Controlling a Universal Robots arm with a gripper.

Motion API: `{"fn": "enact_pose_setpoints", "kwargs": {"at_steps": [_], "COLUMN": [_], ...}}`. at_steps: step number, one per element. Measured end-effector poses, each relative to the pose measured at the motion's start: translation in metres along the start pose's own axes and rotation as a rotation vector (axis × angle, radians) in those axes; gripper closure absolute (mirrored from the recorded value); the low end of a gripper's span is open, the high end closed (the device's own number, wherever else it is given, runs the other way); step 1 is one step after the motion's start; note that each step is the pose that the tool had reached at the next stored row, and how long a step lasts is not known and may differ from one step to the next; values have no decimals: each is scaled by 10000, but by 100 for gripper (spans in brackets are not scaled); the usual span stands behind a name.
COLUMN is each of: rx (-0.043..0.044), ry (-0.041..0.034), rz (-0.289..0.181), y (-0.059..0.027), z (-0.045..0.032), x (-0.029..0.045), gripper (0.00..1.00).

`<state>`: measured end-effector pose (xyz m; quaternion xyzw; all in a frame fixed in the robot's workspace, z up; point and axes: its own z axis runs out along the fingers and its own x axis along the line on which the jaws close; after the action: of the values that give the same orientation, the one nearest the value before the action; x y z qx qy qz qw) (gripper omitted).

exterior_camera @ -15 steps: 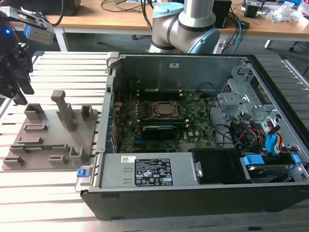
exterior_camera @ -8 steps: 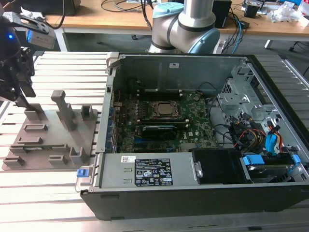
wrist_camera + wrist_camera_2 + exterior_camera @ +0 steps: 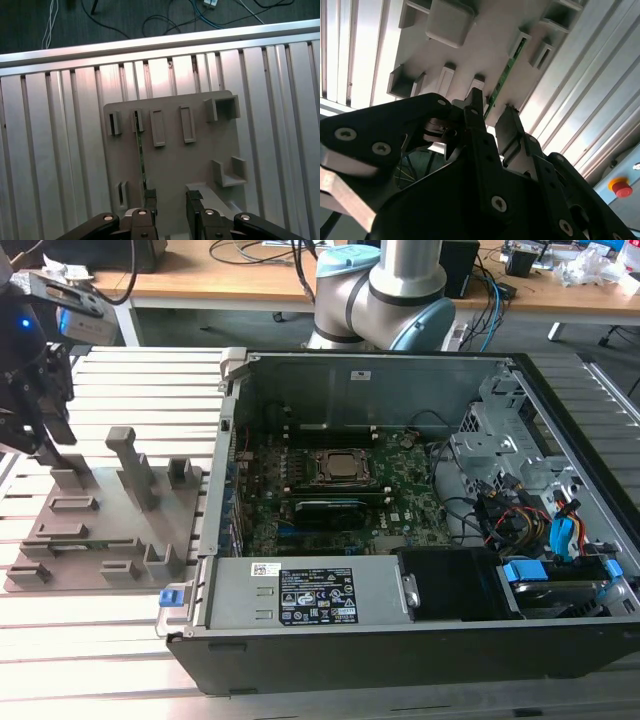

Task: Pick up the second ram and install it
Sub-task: 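Pick up the second ram and move it above second insertion slot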

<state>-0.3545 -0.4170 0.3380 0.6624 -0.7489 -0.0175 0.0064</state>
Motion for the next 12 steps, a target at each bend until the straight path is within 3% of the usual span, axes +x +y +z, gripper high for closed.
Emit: {"fn": "enact_pose_setpoints", "kwargs": {"at_steps": [12], "rx": [-1], "ry": [1], "rz": [0], "y": [-3], "z": [97], "x": [1], "gripper": [62]}}
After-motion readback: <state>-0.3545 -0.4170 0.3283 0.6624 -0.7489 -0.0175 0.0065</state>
